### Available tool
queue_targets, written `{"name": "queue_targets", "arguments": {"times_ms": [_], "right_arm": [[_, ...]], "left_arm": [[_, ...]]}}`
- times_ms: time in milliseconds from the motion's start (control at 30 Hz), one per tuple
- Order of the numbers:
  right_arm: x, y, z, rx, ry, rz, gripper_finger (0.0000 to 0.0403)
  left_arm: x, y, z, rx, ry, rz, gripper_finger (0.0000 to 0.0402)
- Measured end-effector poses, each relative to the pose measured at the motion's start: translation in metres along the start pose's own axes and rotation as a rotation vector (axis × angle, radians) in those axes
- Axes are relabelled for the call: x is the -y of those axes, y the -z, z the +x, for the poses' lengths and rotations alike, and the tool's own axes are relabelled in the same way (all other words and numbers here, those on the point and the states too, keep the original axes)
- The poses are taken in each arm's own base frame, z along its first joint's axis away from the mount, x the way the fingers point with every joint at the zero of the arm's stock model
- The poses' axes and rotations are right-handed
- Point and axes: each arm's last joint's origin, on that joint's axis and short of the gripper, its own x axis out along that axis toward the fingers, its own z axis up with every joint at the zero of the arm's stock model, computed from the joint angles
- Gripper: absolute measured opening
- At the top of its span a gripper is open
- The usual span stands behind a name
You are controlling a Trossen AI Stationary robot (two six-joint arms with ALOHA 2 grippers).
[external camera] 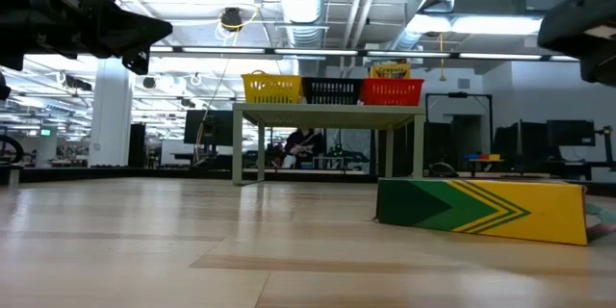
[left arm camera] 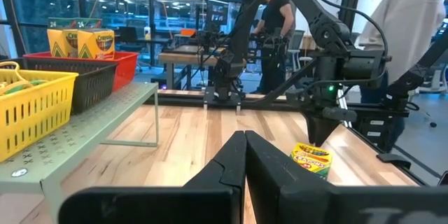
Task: Pick & Place Office Desk Supplies
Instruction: Put the yellow crayon box into the red bin on the shelf
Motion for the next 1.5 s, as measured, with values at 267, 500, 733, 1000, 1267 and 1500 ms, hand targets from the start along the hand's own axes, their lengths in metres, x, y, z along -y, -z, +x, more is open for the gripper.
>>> {"name": "queue_targets", "arguments": {"times_ms": [267, 500, 733, 1000, 1267, 1500], "right_arm": [[-0.013, 0.0, -0.007, 0.028, -0.087, 0.028, 0.0132], [-0.019, -0.009, -0.004, 0.043, -0.08, 0.045, 0.0132], [-0.024, -0.015, 0.0, 0.056, -0.072, 0.056, 0.0132], [-0.026, -0.019, 0.0, 0.061, -0.073, 0.064, 0.0132], [-0.027, -0.021, 0.001, 0.081, -0.086, 0.07, 0.0132], [-0.025, -0.022, 0.001, 0.105, -0.075, 0.069, 0.0132]], "left_arm": [[0.0, 0.0, 0.0, 0.001, 0.0, 0.0, 0.0], [0.0, 0.0, 0.0, 0.0, 0.0, 0.0, 0.0], [0.0, 0.0, 0.0, 0.001, 0.0, 0.0, 0.0], [0.0, 0.0, 0.0, 0.001, 0.0, 0.0, 0.0], [0.0, 0.0, 0.0, 0.0, 0.0, 0.0, 0.0], [0.0, 0.0, 0.0, 0.001, 0.0, 0.0, 0.0]]}}
